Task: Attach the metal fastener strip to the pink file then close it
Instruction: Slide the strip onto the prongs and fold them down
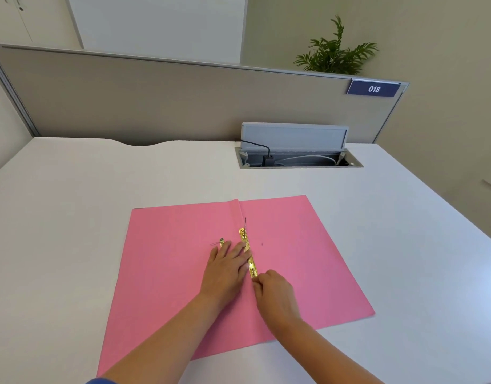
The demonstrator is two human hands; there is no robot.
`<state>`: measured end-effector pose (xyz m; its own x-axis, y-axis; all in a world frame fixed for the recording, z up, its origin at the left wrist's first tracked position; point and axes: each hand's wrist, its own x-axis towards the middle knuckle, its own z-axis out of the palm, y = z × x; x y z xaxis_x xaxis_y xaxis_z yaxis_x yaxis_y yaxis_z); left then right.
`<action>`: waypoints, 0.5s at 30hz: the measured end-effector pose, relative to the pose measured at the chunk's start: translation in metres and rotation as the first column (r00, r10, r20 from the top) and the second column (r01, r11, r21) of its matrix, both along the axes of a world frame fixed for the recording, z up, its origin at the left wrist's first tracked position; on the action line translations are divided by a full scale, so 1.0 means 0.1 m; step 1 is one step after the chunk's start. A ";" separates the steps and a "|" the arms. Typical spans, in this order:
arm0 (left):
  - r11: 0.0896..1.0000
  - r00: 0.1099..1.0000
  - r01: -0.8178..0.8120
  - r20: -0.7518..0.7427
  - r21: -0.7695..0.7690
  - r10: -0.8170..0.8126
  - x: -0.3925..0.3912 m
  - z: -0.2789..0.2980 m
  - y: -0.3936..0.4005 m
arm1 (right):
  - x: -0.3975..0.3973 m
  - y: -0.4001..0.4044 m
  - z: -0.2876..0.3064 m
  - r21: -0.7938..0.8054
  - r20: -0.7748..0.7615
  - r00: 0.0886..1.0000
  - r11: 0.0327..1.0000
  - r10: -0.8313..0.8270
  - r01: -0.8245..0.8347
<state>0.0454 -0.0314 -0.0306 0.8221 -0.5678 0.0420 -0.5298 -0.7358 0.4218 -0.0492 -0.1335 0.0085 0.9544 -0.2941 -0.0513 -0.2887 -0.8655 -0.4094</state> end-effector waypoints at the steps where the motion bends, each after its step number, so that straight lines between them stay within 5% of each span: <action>1: 1.000 1.000 0.004 0.000 0.001 -0.004 0.00 0.00 0.00 | -0.05 0.02 -0.02 0.008 0.008 1.000 1.000 -0.021 0.021; 15: 1.000 1.000 0.020 -0.009 0.009 -0.020 0.01 0.00 0.00 | -0.24 0.03 -0.11 0.056 0.125 0.988 0.995 -0.086 0.080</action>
<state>0.0468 -0.0315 -0.0307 0.8110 -0.5844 0.0290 -0.5404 -0.7291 0.4199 -0.0732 -0.1306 -0.0029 0.9265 -0.3726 0.0525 -0.3012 -0.8180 -0.4900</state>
